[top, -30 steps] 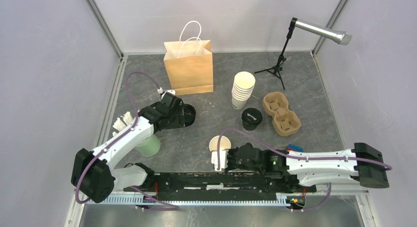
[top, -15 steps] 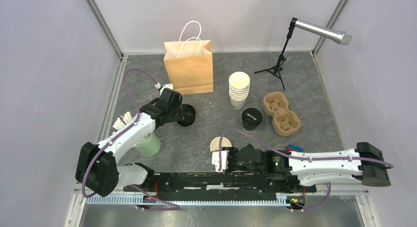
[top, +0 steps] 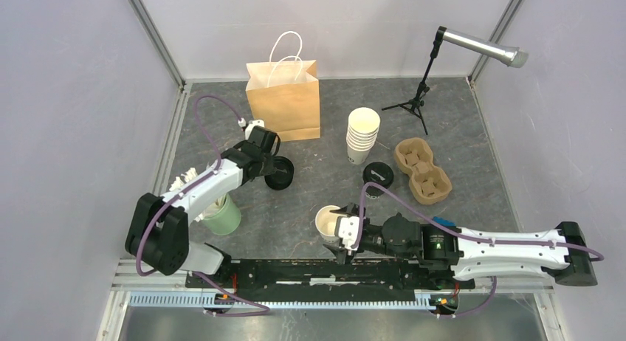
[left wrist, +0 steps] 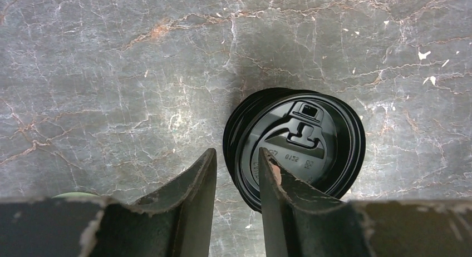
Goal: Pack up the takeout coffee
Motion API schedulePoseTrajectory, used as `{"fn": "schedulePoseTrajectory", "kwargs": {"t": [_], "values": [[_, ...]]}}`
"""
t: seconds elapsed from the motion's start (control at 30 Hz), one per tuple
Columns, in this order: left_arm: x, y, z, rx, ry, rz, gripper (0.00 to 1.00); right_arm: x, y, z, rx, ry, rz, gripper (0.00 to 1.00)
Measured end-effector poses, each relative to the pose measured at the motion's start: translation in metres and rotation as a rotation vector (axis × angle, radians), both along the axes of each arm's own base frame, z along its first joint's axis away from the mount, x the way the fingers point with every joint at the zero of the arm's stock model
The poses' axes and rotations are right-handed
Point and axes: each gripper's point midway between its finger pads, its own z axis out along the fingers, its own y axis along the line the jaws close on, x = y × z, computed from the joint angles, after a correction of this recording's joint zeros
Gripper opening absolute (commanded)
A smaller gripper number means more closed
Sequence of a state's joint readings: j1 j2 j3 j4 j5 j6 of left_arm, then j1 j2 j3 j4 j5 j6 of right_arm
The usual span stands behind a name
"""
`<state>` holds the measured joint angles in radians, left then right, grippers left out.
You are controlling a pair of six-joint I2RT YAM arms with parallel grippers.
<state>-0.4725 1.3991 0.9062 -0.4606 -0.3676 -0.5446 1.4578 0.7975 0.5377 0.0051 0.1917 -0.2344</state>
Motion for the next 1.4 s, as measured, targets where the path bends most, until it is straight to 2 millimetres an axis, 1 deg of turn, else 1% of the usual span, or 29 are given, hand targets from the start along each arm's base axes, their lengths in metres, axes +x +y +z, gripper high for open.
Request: {"fn": "schedulePoseTrajectory", "kwargs": {"t": [0.1, 0.23, 0.37, 0.53, 0.6, 0.67, 0.73, 0.83, 1.0, 1.1, 1.13, 1.17, 1.2, 1.23, 1.27, 1.3, 1.4], "values": [[0.001, 0.002, -0.002, 0.011, 0.002, 0.006, 0.41, 0.004, -0.004, 0.008, 0.028, -0.004, -0.03, 0.88], [0.002, 0.003, -0.007, 0.026, 0.01, 0.012, 0.32, 0.008, -0.009, 0.014, 0.053, -0.006, -0.06, 0.88], [0.003, 0.003, -0.009, 0.029, 0.014, 0.01, 0.23, 0.01, -0.012, 0.011, 0.056, 0.001, -0.078, 0.89], [0.004, 0.001, -0.008, 0.022, 0.009, -0.001, 0.16, 0.01, -0.014, 0.003, 0.042, 0.011, -0.086, 0.89], [0.004, 0.0, -0.008, 0.016, 0.011, -0.006, 0.16, 0.01, -0.014, -0.001, 0.035, 0.014, -0.087, 0.89], [0.003, -0.001, -0.009, 0.011, 0.014, -0.01, 0.23, 0.01, -0.015, -0.003, 0.029, 0.016, -0.087, 0.89], [0.003, -0.002, -0.009, 0.009, 0.016, -0.013, 0.25, 0.01, -0.014, -0.004, 0.028, 0.021, -0.088, 0.89], [0.003, -0.003, -0.008, 0.004, 0.016, -0.017, 0.22, 0.01, -0.014, -0.005, 0.025, 0.023, -0.088, 0.89], [0.002, -0.006, -0.008, -0.008, 0.02, -0.03, 0.13, 0.01, -0.012, -0.008, 0.014, 0.024, -0.087, 0.89], [0.001, -0.007, -0.008, -0.012, 0.022, -0.035, 0.12, 0.01, -0.011, -0.011, 0.007, 0.025, -0.086, 0.89], [0.001, -0.007, -0.007, -0.013, 0.023, -0.036, 0.14, 0.01, -0.01, -0.012, 0.004, 0.026, -0.085, 0.89], [0.001, -0.007, -0.007, -0.013, 0.024, -0.039, 0.2, 0.01, -0.01, -0.013, 0.001, 0.026, -0.085, 0.89], [0.001, -0.008, -0.006, -0.016, 0.025, -0.043, 0.22, 0.01, -0.01, -0.014, -0.003, 0.026, -0.085, 0.89], [0.001, -0.009, -0.004, -0.018, 0.026, -0.047, 0.2, 0.01, -0.01, -0.014, -0.005, 0.026, -0.085, 0.89], [0.001, -0.009, -0.003, -0.02, 0.025, -0.05, 0.14, 0.01, -0.009, -0.015, -0.008, 0.027, -0.085, 0.89], [0.002, -0.01, 0.0, -0.023, 0.021, -0.052, 0.1, 0.01, -0.009, -0.016, -0.008, 0.03, -0.085, 0.9], [0.003, -0.012, 0.005, -0.033, 0.012, -0.058, 0.05, 0.008, -0.007, -0.017, -0.005, 0.036, -0.079, 0.9]]}}
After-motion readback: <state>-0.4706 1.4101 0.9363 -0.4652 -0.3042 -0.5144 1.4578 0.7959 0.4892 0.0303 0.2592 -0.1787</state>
